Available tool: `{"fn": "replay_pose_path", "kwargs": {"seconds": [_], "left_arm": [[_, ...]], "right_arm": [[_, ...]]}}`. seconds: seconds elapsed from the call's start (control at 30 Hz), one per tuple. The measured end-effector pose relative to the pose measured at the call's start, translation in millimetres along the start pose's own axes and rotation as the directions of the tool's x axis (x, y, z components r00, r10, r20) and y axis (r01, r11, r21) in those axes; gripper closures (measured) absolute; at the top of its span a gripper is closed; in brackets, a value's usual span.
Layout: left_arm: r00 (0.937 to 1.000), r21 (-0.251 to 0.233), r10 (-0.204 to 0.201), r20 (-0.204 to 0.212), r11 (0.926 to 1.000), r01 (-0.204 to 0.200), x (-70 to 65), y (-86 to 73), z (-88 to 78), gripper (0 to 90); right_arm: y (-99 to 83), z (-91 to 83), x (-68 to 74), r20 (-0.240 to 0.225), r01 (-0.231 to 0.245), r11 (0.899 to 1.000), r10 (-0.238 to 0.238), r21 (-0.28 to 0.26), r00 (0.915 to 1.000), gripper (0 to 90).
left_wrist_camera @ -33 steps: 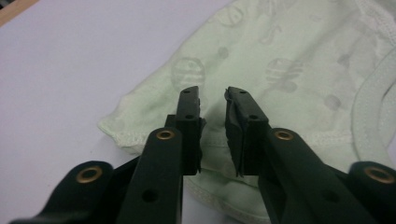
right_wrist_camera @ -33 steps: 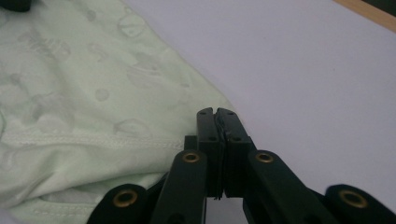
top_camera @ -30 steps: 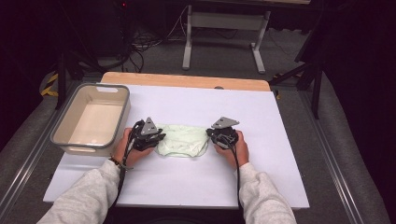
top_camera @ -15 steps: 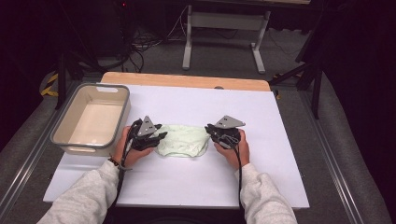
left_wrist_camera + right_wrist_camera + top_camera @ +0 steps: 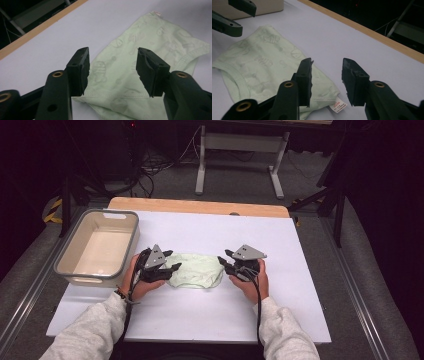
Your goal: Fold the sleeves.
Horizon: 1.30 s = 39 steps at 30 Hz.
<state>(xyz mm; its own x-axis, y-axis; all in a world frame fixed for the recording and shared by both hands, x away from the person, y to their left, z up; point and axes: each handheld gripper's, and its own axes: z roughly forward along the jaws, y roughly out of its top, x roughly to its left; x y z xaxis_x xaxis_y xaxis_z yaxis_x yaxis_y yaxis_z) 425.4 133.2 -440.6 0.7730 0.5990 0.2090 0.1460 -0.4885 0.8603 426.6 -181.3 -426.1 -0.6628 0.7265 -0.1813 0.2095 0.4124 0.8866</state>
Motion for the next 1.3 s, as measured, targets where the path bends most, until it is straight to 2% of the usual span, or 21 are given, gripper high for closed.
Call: {"fn": "replay_pose_path", "kwargs": {"seconds": [0.17,0.3,0.43,0.57,0.67,0.87,1.0,1.07,1.13,1.3], "left_arm": [[0.9999,-0.009,0.017,0.001,0.9998,-0.016,-1.7,1.9,-2.4,35.6],[0.9999,-0.015,0.015,0.001,0.9998,-0.015,-3.0,2.8,-3.4,32.3],[0.9998,-0.021,0.02,0.004,0.9996,-0.02,-3.5,3.5,-4.3,27.8],[0.9999,-0.033,0.013,0.005,0.9994,-0.013,-3.5,3.5,-4.9,22.5],[0.9999,-0.031,0.009,0.013,0.9995,-0.009,-3.3,2.8,-3.9,18.2],[0.9997,-0.047,0.007,0.024,0.9989,-0.006,-3.4,3.4,-5.3,12.5],[0.9995,-0.046,0.013,0.027,0.9989,-0.012,-6.2,5.5,-6.5,12.5],[0.9989,-0.063,0.009,0.047,0.998,-0.006,-7.0,6.6,-9.4,12.5],[0.9987,-0.072,0.014,0.048,0.9973,-0.011,-7.7,8.2,-12.3,12.1],[0.9981,-0.096,0.017,0.059,0.9954,-0.011,-8.0,10.1,-19.5,11.3]], "right_arm": [[1.4,-3.1,2.1,0.005,0.004,1.0,-0.004,-0.02,1.0,48.4],[2.1,-5.2,3.3,0.004,-0.002,0.999,0.002,-0.036,1.0,41.2],[2.3,-7.4,4.1,0.027,0.004,0.999,-0.003,-0.049,0.9996,33.5],[1.4,-8.4,3.9,0.028,-0.001,0.998,0.002,-0.055,0.9996,29.5],[0.6,-8.3,4.1,0.035,-0.005,0.999,0.007,-0.047,0.9994,22.2],[-1.6,-10.4,3.2,0.025,-0.024,0.997,0.026,-0.074,0.9993,13.2],[-2.1,-12.1,2.5,0.032,-0.034,0.996,0.037,-0.077,0.9988,9.4],[-1.6,-13.7,2.9,0.038,-0.048,0.996,0.051,-0.077,0.998,8.7],[-1.0,-15.9,4.1,0.035,-0.051,0.995,0.054,-0.083,0.9979,7.2],[-0.2,-21.4,7.9,0.042,-0.039,0.995,0.043,-0.09,0.9982,5.8]]}}
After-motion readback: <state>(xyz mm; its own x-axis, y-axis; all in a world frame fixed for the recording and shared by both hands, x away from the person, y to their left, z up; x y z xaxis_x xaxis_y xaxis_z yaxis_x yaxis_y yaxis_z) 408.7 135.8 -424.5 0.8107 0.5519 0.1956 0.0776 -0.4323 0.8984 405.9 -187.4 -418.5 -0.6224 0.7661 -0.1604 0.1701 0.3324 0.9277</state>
